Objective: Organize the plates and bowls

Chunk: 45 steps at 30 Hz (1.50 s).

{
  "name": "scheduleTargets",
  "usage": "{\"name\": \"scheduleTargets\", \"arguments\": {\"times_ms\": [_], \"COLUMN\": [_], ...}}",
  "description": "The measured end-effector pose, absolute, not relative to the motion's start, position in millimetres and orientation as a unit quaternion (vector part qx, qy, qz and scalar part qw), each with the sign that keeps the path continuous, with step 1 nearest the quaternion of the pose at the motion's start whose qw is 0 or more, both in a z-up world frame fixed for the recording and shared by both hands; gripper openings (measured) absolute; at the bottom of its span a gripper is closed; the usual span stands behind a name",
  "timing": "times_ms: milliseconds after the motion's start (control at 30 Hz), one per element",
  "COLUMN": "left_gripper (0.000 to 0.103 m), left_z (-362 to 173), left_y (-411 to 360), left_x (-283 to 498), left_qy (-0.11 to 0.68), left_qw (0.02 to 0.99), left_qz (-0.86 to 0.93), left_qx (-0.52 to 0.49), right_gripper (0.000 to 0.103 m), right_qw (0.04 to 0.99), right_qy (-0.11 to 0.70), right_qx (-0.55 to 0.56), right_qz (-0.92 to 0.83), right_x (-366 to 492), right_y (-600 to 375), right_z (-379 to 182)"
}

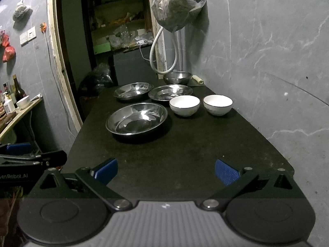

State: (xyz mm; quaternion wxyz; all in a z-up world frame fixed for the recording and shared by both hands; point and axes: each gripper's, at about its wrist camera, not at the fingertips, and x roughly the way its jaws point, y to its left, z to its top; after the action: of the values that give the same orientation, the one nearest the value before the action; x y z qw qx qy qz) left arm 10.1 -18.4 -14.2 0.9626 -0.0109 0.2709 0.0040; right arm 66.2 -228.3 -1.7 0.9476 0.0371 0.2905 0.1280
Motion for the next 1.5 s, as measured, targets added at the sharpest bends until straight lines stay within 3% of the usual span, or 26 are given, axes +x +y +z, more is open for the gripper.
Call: {"name": "scheduleTargets", "arguments": {"times_ms": [933, 1500], "left_gripper": [0.102, 0.102], "left_z": [-12.7, 18.5], "left_y": [-5.8, 11.7], "left_x": [15.6, 30.1], "left_qy": [0.282, 0.304], "left_qw": [0.959, 0.95], "left_qz": [0.011, 0.017], "left_qx": [-0.015, -0.067], "right_gripper": [0.103, 0.103], "right_qw": [0.947, 0.932], "right_qy": [0.3, 0.361], "right_qx": [0.027, 0.012], "right_qz": [0.112, 0.037], "right_x": [78.2, 92.5], "right_y": [-227.5, -218.7], "right_z": [-1.8, 51.5]}}
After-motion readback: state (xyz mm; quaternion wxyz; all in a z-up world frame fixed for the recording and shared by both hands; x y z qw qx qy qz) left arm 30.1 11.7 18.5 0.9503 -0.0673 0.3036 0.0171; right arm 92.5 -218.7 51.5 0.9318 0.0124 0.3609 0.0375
